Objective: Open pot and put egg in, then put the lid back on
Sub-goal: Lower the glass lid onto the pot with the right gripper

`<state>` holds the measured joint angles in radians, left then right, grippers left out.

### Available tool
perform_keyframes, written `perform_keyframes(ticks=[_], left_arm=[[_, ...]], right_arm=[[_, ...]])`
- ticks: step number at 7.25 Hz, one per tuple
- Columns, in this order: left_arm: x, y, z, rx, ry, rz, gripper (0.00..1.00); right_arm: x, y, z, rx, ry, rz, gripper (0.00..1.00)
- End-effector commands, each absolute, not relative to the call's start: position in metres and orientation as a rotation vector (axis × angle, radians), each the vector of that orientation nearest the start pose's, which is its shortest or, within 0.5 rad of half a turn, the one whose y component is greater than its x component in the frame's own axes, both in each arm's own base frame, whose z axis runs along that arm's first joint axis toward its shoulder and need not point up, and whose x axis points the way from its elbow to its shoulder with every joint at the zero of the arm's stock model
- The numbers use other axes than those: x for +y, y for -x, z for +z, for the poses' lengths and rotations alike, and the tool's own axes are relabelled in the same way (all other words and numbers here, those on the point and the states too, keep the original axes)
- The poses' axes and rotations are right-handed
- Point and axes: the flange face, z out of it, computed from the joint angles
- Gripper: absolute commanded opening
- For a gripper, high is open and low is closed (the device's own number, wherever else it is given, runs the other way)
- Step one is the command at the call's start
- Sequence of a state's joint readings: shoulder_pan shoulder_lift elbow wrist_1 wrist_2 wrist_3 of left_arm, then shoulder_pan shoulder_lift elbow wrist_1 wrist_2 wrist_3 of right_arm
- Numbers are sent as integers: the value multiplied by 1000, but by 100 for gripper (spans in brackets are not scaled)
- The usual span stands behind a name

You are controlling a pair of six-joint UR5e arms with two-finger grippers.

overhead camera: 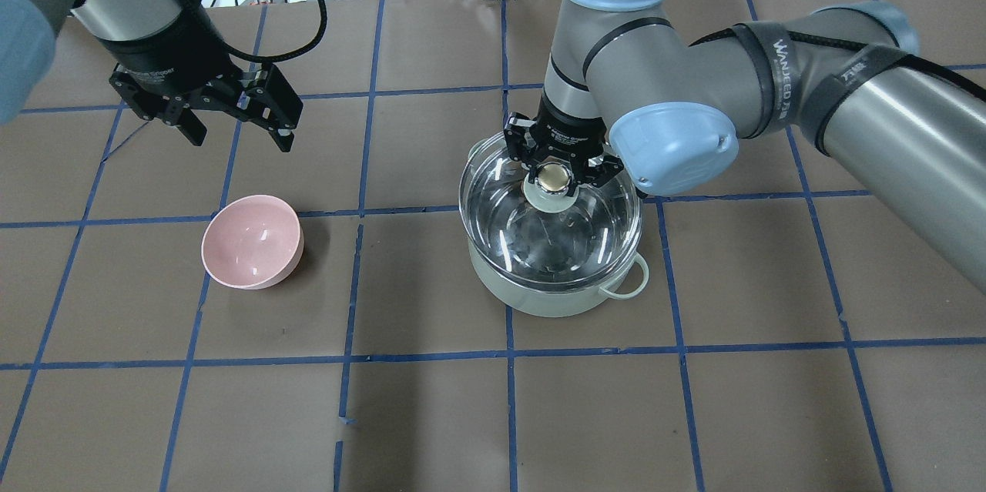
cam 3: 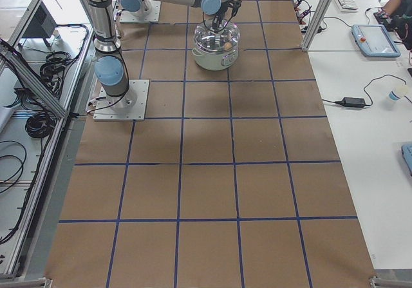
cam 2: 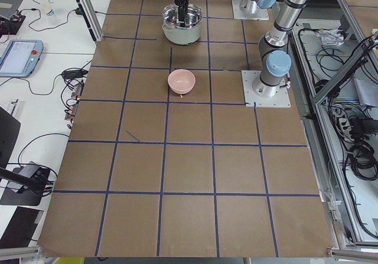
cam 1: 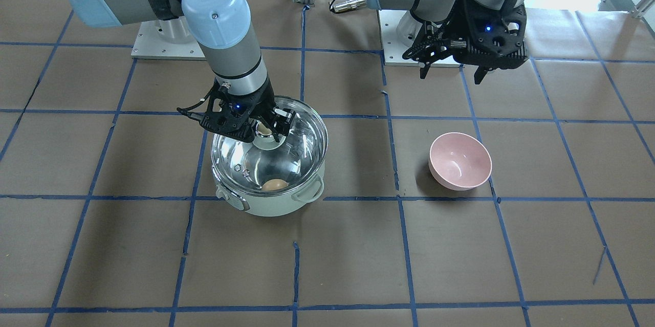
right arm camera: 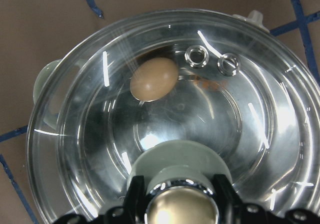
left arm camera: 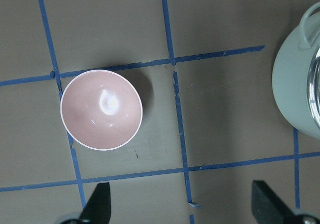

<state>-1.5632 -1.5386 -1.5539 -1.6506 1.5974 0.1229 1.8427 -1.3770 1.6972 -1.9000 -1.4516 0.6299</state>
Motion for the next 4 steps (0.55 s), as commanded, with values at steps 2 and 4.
perform_keyframes(ticks=[2, 4], left_arm=[[-475, 128, 504, 3112, -182, 50, 100], [-475, 128, 503, 3112, -182, 55, 100]], right_arm=[[-495, -288, 356, 2983, -541, 70, 31], [-496, -287, 356, 2983, -543, 71, 32]])
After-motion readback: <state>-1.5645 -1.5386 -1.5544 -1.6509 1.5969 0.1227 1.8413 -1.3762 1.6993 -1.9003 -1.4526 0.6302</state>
